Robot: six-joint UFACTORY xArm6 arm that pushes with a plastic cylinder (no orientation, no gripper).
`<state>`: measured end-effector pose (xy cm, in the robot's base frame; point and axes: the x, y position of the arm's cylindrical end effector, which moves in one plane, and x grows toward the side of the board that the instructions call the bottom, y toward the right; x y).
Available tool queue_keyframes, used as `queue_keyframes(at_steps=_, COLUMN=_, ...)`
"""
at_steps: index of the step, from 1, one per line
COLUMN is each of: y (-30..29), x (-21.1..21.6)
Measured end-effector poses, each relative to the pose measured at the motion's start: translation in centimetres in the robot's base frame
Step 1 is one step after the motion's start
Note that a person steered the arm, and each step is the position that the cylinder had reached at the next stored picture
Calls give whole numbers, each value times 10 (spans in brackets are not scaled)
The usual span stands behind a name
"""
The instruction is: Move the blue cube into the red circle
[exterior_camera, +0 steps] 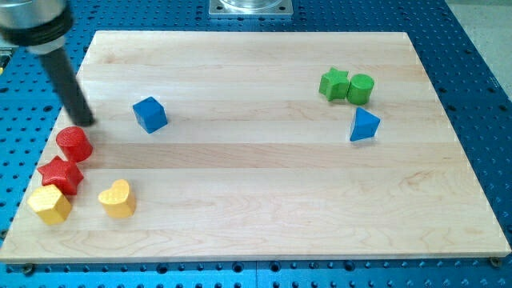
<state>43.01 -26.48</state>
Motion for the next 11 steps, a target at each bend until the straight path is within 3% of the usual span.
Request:
queue_keyframes(at_steps=1, y=32, x=12)
queue_keyframes(at_steps=2, y=51, x=-5)
queue_keyframes(at_steps=3, y=80, x=31)
queue_keyframes(at_steps=4, y=172, x=31)
queue_keyframes(at_steps=5, y=160, x=-22)
queue_keyframes(at_steps=6, y=77, x=-16)
queue_keyframes(at_steps=8, y=76, x=-24)
queue_keyframes(at_steps=11, y=9, x=-27)
